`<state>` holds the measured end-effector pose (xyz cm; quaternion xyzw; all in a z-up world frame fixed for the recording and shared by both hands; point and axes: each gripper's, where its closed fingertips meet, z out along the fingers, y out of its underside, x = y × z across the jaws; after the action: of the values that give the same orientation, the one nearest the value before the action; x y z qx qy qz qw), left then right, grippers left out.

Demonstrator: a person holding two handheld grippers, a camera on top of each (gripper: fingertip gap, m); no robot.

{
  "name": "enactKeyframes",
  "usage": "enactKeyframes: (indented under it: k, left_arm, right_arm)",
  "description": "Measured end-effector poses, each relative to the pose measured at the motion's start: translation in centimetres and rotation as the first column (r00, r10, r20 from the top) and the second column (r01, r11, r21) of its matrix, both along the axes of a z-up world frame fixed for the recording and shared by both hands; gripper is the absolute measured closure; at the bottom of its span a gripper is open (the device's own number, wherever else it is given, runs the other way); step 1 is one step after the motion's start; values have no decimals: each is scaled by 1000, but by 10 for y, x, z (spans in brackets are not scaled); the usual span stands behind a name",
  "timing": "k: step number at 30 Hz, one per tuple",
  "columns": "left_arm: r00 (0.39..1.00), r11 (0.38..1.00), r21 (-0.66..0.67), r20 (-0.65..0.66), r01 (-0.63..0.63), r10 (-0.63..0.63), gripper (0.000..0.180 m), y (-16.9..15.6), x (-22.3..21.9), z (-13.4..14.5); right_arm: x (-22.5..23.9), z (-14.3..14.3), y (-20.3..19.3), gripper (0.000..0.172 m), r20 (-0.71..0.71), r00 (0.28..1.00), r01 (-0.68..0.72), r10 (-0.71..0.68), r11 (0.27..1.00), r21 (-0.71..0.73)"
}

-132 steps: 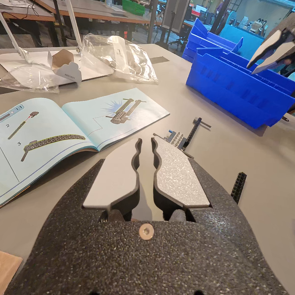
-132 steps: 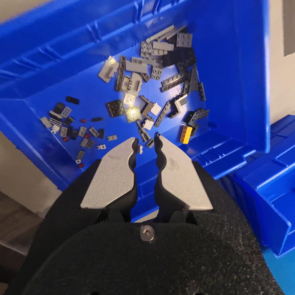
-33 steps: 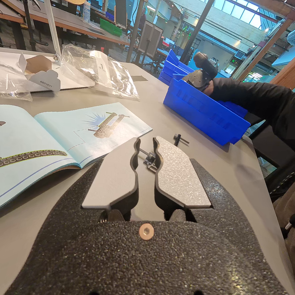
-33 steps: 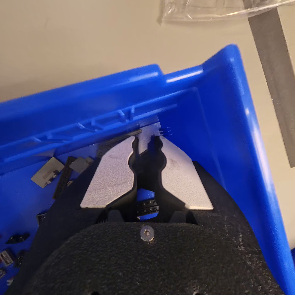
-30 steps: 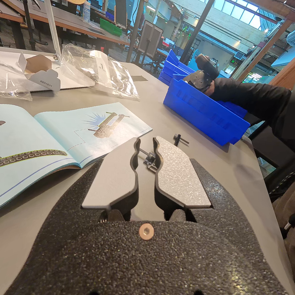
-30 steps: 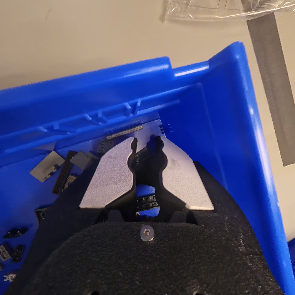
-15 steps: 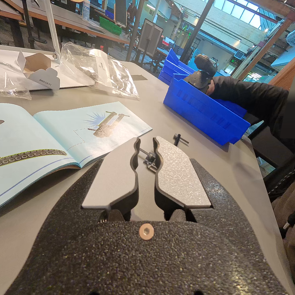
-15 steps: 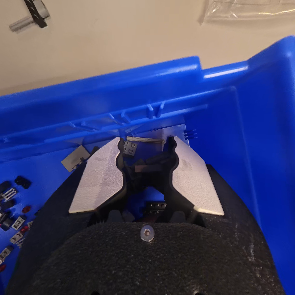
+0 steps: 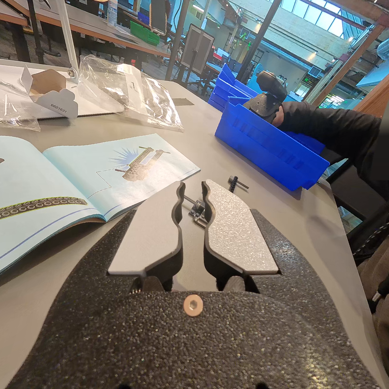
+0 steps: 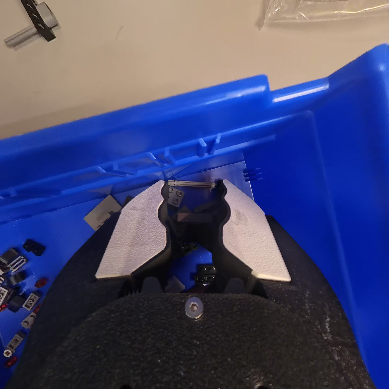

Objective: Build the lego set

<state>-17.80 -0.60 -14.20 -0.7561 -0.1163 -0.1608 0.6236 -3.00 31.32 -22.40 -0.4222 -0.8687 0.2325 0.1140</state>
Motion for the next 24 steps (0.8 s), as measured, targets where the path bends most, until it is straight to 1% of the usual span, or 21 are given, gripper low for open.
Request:
enactKeyframes:
  k: [4,8,12,15,18,21,22,24]
  left_arm:
    - [1000,1000,-3,-9,0,0,164,0,1,0]
    - [1000,1000,-1,-7,24,-24,164,0,7,0]
    - [999,999,9,-8,36,-36,164,-1,11,2]
    - [999,999,18,-1,40,-40,164,-2,14,3]
    - [1000,1000,14,-10,28,-28,164,-2,14,3]
    - [999,1000,-3,-38,-4,4,164,-1,12,1]
    - [999,1000,-7,-51,-15,15,164,-2,11,1]
    - [996,999,-7,-78,-42,41,164,-2,11,2]
  right_arm:
    - [0,1,0,127,-2,1000,1,0,1000,22]
    - [1,3,5,127,-16,1000,4,-3,997,81]
    - [4,18,7,127,-28,999,36,-34,996,85]
    - [10,47,11,128,-59,997,61,-55,992,110]
    - [14,90,3,128,-112,991,86,-73,990,112]
    - [16,127,-29,128,-157,986,75,-61,993,89]
    - [15,134,-44,128,-165,985,72,-58,994,79]
    - [14,139,-78,128,-164,984,73,-63,996,58]
